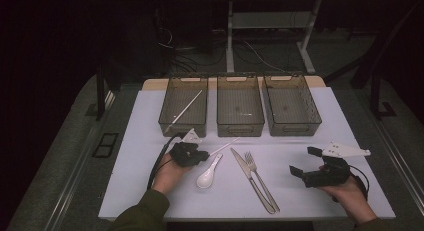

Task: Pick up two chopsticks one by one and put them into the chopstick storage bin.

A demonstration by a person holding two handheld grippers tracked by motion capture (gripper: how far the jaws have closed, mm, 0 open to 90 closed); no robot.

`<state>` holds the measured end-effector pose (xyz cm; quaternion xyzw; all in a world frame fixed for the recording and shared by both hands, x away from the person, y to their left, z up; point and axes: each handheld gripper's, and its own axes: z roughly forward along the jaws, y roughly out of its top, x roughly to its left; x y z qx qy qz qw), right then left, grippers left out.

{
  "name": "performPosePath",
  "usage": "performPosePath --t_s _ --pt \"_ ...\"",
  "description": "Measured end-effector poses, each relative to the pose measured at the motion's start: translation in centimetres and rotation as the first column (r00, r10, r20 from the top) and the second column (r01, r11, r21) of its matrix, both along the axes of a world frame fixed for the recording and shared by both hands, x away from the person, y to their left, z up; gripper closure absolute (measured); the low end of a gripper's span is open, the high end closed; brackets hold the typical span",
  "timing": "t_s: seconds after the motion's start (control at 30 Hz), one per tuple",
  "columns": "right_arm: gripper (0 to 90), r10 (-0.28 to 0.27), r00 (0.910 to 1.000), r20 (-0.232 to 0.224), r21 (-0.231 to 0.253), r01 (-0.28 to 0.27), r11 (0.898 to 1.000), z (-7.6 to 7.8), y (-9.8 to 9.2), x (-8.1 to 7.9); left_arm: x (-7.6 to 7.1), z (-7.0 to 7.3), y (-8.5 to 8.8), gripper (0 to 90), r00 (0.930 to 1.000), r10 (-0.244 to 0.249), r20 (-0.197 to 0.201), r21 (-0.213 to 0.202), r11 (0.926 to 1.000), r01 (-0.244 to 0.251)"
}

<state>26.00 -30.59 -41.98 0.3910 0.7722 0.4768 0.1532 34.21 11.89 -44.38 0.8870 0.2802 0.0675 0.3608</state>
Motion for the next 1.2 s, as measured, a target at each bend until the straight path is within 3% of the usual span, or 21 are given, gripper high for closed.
performPosePath --t_s 0.23,0.47,0.83,1.1,1.2 --pt "0.9 0.0 1.0 0.0 0.001 0.0 1.0 0.0 0.0 0.0 -0.2 0.4 0.4 84.4 0.9999 0.012 0.0 -0.031 0.9995 -0.012" --pt "0.9 -0.002 1.0 0.001 0.003 0.002 1.0 0.1 0.0 0.0 -0.4 1.1 0.9 84.4 0.9999 -0.009 0.013 -0.038 0.9992 0.009" --pt "0.9 -0.002 1.0 0.002 0.003 0.002 1.0 0.1 0.0 -0.1 -1.0 2.5 1.7 84.4 0.9998 0.005 0.019 -0.1 0.995 -0.003" --pt "0.9 -0.002 1.0 0.002 0.003 0.002 1.0 0.1 0.0 -0.1 -1.2 3.4 2.4 84.4 0.9995 0.017 0.027 -0.155 0.9878 -0.012" --pt "0.8 -0.002 1.0 0.001 0.003 0.002 1.0 0.1 0.0 0.0 -1.2 3.8 2.7 84.4 0.9991 0.029 0.03 -0.19 0.9815 -0.023"
